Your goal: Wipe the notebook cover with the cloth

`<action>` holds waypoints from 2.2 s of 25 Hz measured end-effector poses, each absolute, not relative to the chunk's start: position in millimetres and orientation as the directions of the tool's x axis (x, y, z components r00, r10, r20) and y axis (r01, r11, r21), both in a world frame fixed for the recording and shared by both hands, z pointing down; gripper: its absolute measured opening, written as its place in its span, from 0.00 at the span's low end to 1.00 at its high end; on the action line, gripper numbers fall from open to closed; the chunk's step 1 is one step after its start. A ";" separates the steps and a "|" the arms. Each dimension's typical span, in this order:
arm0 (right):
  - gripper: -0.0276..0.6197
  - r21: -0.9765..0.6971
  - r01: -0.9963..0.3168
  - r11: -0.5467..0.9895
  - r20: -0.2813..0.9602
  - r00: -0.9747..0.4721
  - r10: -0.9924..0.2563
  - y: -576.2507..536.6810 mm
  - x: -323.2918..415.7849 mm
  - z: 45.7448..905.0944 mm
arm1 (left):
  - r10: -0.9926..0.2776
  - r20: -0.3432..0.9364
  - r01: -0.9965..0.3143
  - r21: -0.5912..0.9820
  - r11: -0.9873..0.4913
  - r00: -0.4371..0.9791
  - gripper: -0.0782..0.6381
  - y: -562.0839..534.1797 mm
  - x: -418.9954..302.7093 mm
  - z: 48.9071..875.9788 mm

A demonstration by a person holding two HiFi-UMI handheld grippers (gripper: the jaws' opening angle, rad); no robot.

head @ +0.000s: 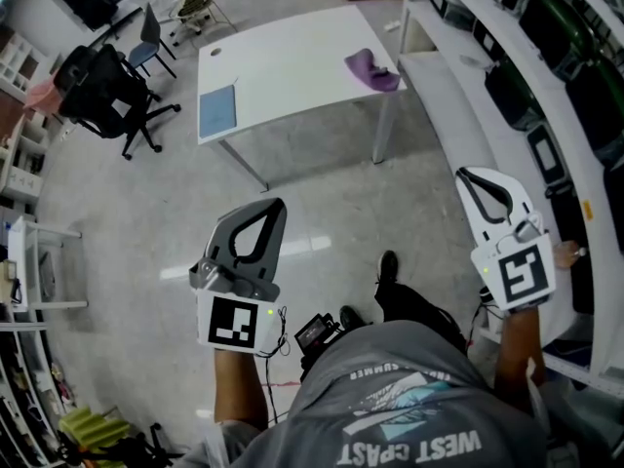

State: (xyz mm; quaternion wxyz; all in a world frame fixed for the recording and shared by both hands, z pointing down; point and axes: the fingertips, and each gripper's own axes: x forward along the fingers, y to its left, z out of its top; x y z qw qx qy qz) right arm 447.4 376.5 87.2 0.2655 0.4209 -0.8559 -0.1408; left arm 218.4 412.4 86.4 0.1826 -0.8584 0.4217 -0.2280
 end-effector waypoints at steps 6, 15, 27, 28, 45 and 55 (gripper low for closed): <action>0.09 0.470 -0.598 0.649 0.341 -0.555 -0.758 308.3 447.2 93.1 | -0.826 0.249 -0.659 -0.507 -0.556 0.505 0.11 346.8 236.2 91.7; 0.09 0.449 -0.549 0.705 0.359 -0.612 -0.705 203.8 470.9 102.9 | -0.855 0.257 -0.668 -0.538 -0.514 0.451 0.11 253.0 267.0 85.6; 0.09 0.412 -0.526 0.744 0.345 -0.666 -0.661 124.5 470.4 116.1 | -0.880 0.297 -0.683 -0.556 -0.474 0.370 0.11 197.6 264.6 85.4; 0.09 0.409 -0.526 0.746 0.350 -0.665 -0.660 120.5 467.9 119.1 | -0.879 0.301 -0.682 -0.555 -0.477 0.371 0.11 193.2 261.2 87.9; 0.09 0.408 -0.629 0.661 0.383 -0.539 -0.750 26.9 394.7 115.8 | -0.807 0.255 -0.626 -0.523 -0.578 0.532 0.11 68.2 183.4 93.8; 0.09 0.388 -0.661 0.643 0.418 -0.495 -0.761 -15.1 350.3 127.2 | -0.788 0.250 -0.624 -0.497 -0.603 0.563 0.11 26.7 138.7 107.0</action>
